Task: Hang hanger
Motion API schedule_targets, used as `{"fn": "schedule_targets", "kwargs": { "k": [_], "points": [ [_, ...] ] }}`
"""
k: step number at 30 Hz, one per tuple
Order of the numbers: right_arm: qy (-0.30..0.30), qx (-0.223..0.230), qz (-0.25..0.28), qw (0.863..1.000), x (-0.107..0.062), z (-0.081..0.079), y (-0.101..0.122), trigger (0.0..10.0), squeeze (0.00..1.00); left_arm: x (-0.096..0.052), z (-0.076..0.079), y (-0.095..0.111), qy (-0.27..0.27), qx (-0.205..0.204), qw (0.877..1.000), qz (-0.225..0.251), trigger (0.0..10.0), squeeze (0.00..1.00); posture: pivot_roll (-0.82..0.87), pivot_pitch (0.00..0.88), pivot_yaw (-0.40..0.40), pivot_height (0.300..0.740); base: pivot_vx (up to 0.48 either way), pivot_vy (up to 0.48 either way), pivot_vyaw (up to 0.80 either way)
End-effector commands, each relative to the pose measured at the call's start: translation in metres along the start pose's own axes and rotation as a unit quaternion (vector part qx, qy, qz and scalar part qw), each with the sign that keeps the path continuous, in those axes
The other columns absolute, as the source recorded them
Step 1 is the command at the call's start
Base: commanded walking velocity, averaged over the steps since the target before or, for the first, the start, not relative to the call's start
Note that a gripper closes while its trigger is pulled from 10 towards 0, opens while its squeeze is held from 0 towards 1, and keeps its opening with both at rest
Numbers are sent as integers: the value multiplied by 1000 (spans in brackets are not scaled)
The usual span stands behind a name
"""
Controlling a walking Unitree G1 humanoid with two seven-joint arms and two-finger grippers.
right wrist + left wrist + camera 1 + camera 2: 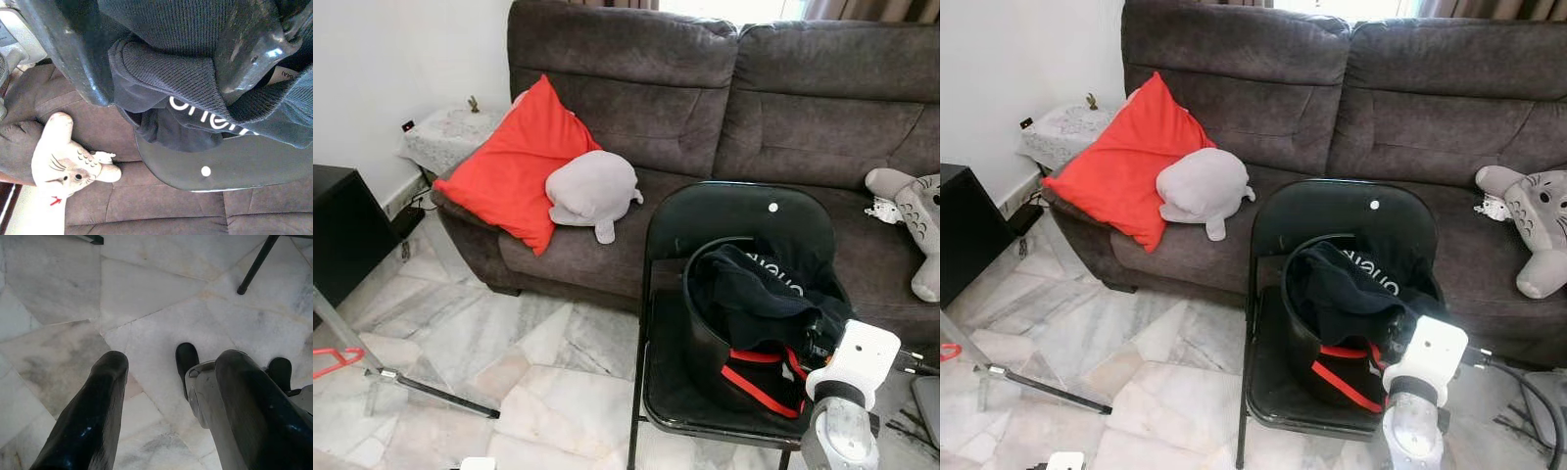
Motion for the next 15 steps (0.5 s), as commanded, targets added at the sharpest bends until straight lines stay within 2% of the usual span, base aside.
{"fn": "schedule_targets", "kwargs": {
  "k": [1, 6, 15],
  "points": [
    [3, 12, 3, 1000, 0, -2, 0, 10000, 0, -1, -4, -5, 3, 6, 1000, -11, 10000, 0, -95, 50, 56, 740, 0, 0, 0],
    [-7, 8, 4, 1000, -3, 0, 2, 10000, 0, -1, -4, -5, 2, 7, 1000, -11, 10000, 0, -91, 48, 56, 740, 0, 0, 0],
    [-84, 14, 32, 996, -16, 28, 19, 10000, 0, -1, -4, -5, 2, 4, 1000, -11, 10000, 0, -103, 54, 58, 740, 0, 0, 0]
  ]
}}
Point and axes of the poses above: a point about 5 cm out from each wrist's last joint towards the gripper, its own x axis pointing out of the wrist towards the gripper, its own y axis along the axis of the wrist's last joint, z = x × y, the point moved 4 cm from there along x, pointing out of the wrist towards the gripper, and after that the axes turned 7 degrees about -x, right-handed, at the moved point
